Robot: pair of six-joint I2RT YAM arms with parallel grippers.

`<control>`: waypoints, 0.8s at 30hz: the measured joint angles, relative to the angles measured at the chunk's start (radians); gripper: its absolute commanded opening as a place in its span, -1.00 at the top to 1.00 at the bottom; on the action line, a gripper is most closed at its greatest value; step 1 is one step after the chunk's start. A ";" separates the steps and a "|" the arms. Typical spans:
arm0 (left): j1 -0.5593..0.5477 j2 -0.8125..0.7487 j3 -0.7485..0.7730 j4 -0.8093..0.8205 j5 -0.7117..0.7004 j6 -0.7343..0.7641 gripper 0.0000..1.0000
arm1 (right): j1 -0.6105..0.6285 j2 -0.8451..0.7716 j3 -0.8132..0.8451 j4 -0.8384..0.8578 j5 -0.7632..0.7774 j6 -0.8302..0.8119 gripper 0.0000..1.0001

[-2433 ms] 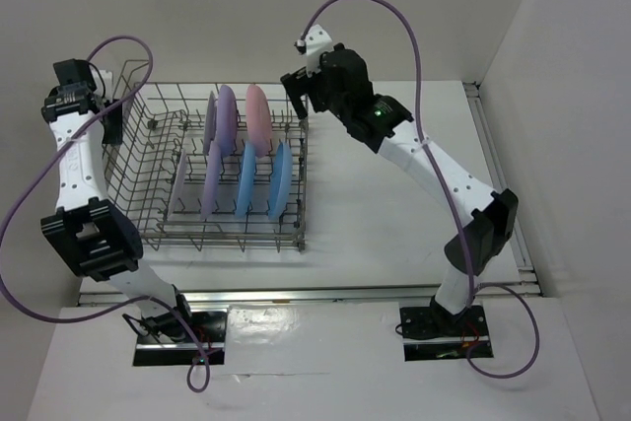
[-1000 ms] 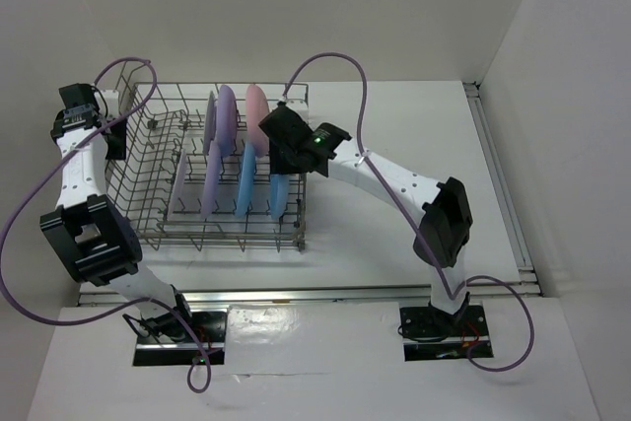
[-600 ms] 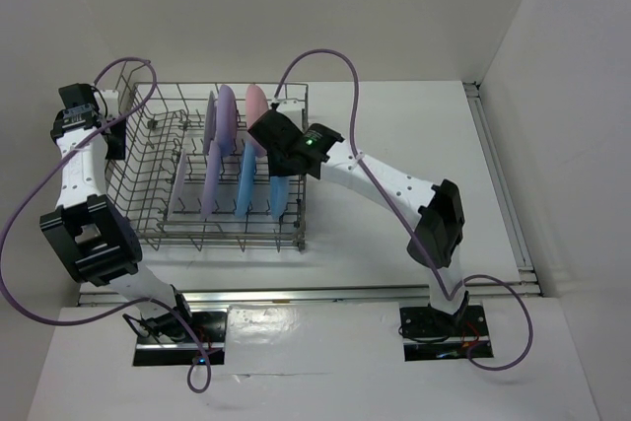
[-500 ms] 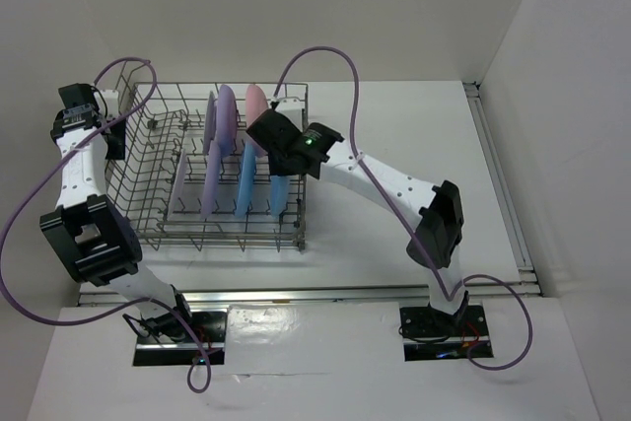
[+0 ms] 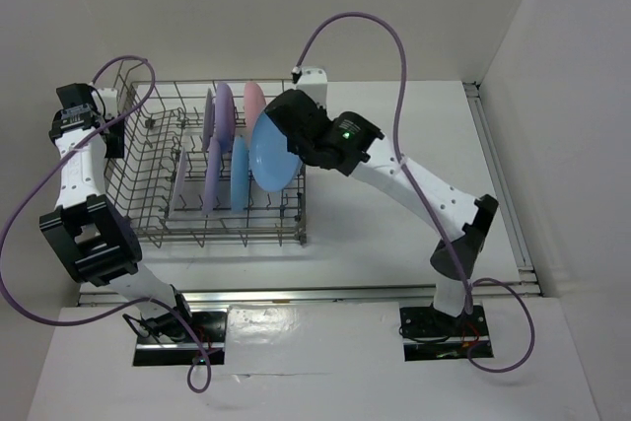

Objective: Unload the plates from the dish rack

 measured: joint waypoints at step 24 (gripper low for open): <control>0.000 0.000 0.003 -0.005 0.030 0.056 -0.13 | -0.779 -0.395 -1.028 0.759 -0.466 0.153 1.00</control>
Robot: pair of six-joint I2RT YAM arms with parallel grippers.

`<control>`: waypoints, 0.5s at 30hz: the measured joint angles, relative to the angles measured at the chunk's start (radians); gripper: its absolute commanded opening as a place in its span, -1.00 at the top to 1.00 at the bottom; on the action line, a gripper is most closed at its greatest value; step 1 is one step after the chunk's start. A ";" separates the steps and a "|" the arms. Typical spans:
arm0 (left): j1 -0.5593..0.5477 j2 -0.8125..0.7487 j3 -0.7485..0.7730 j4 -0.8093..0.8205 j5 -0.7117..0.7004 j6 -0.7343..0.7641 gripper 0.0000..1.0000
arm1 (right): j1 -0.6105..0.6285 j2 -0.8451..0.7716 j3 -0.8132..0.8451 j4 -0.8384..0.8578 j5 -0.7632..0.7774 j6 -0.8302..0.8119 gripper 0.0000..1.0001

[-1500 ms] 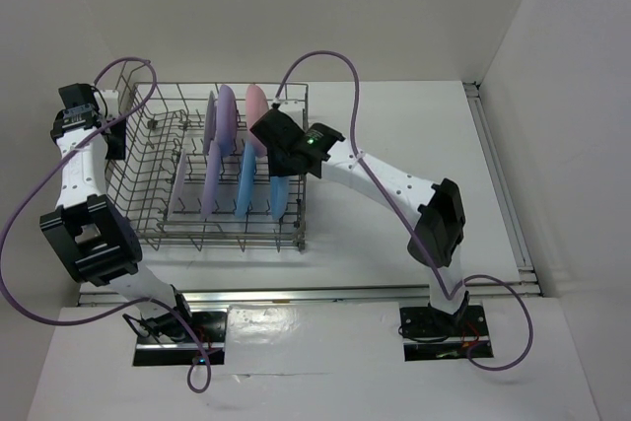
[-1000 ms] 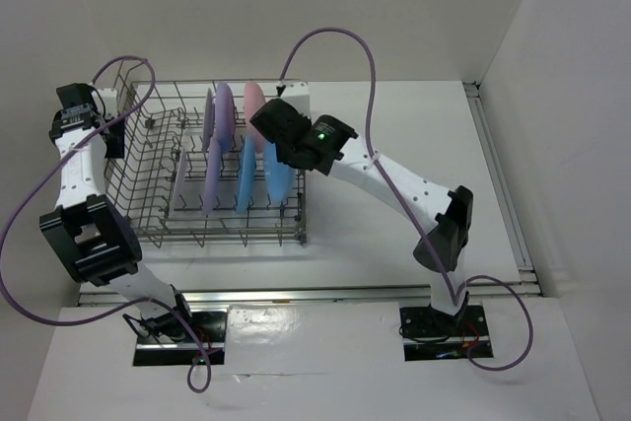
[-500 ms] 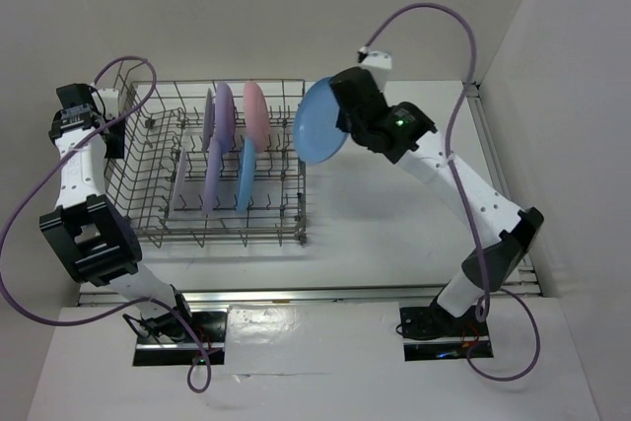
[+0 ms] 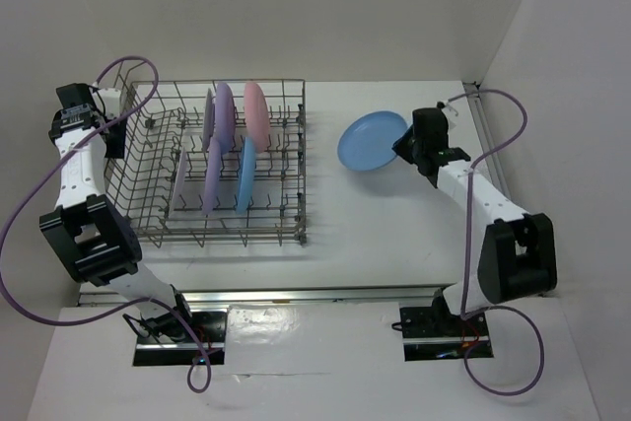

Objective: Unload the plates from the dish rack

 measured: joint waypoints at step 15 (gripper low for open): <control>0.000 0.000 -0.002 0.005 0.002 0.013 -0.18 | -0.126 0.511 -0.191 0.756 -0.433 0.231 0.07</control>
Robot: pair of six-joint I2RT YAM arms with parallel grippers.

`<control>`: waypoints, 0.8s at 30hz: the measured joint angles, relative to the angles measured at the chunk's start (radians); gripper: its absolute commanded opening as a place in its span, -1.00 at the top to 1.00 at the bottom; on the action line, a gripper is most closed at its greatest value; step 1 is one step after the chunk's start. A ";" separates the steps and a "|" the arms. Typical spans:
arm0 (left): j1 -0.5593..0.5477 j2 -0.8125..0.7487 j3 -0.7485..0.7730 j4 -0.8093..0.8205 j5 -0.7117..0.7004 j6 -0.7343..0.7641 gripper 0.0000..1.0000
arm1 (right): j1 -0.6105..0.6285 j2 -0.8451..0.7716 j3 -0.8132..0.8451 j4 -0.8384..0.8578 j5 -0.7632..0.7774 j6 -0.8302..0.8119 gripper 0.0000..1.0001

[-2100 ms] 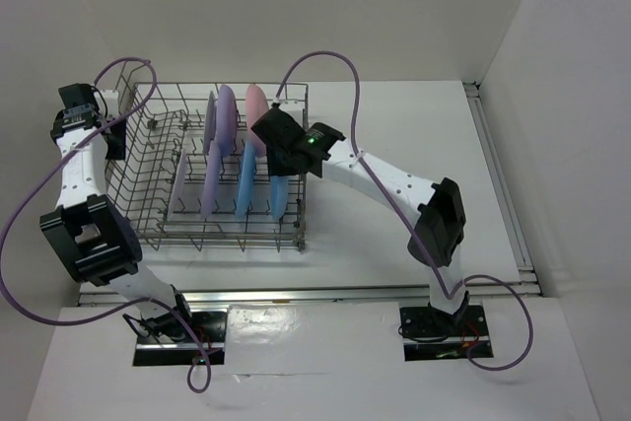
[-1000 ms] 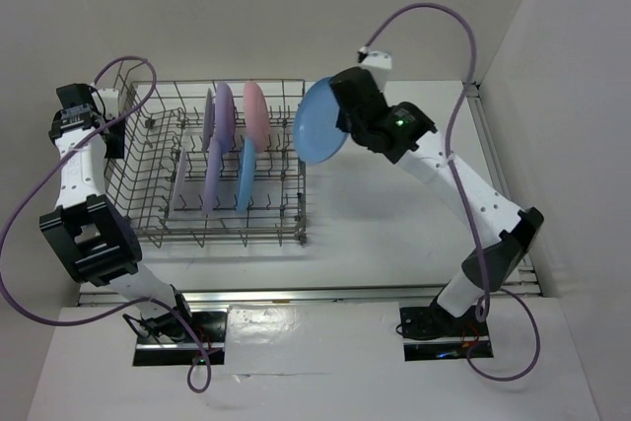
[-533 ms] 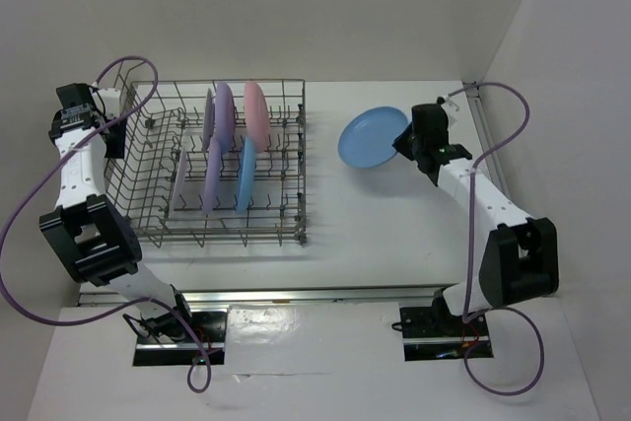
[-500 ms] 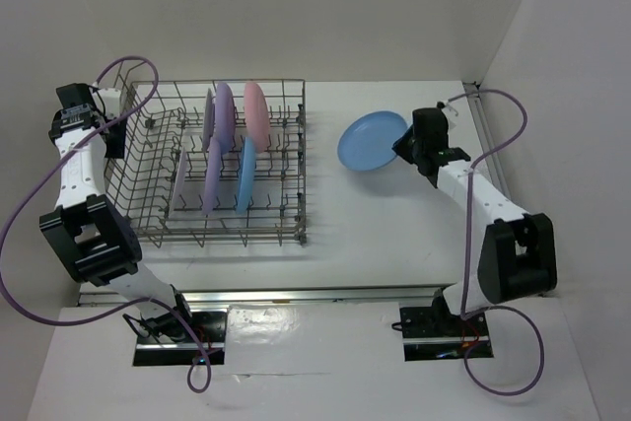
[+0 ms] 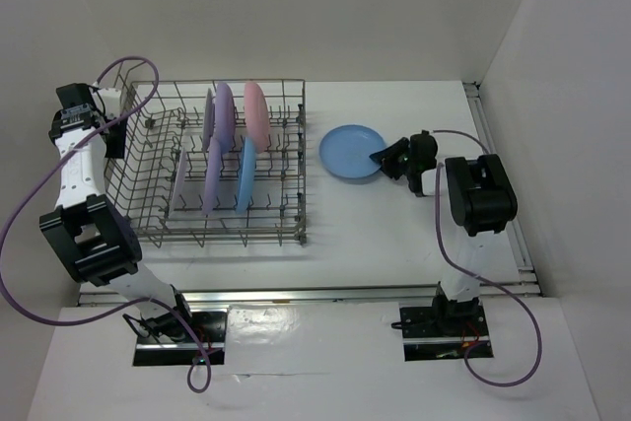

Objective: Unload the plates from the dish rack

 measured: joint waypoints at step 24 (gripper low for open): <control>-0.003 0.001 0.000 -0.005 -0.045 0.000 -0.23 | 0.647 -0.312 0.693 -0.779 0.669 -0.460 -0.74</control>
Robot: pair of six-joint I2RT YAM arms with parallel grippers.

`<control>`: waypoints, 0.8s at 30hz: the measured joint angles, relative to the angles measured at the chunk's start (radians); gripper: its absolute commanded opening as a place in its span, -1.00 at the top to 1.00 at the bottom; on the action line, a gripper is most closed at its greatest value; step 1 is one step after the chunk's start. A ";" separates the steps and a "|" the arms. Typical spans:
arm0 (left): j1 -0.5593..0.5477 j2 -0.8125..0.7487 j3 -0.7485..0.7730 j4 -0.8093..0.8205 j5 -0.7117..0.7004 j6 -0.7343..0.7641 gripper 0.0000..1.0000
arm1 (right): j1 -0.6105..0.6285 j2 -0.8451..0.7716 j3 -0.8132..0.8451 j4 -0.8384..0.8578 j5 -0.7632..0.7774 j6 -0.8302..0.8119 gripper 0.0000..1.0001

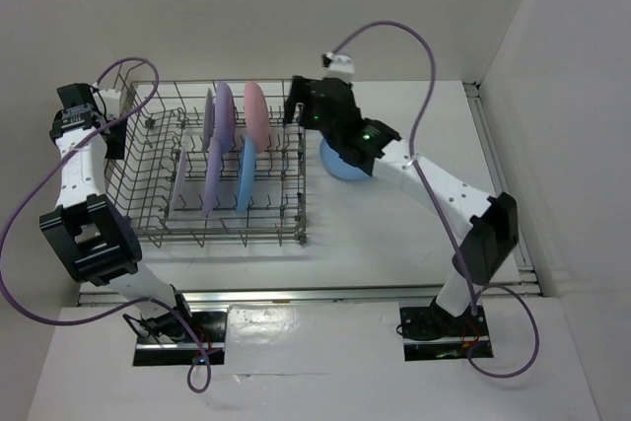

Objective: Unload the plates from the dish rack

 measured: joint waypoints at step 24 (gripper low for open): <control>0.000 -0.015 -0.036 0.049 0.011 0.006 -0.25 | 0.312 0.458 0.402 -0.348 -0.015 0.120 -0.39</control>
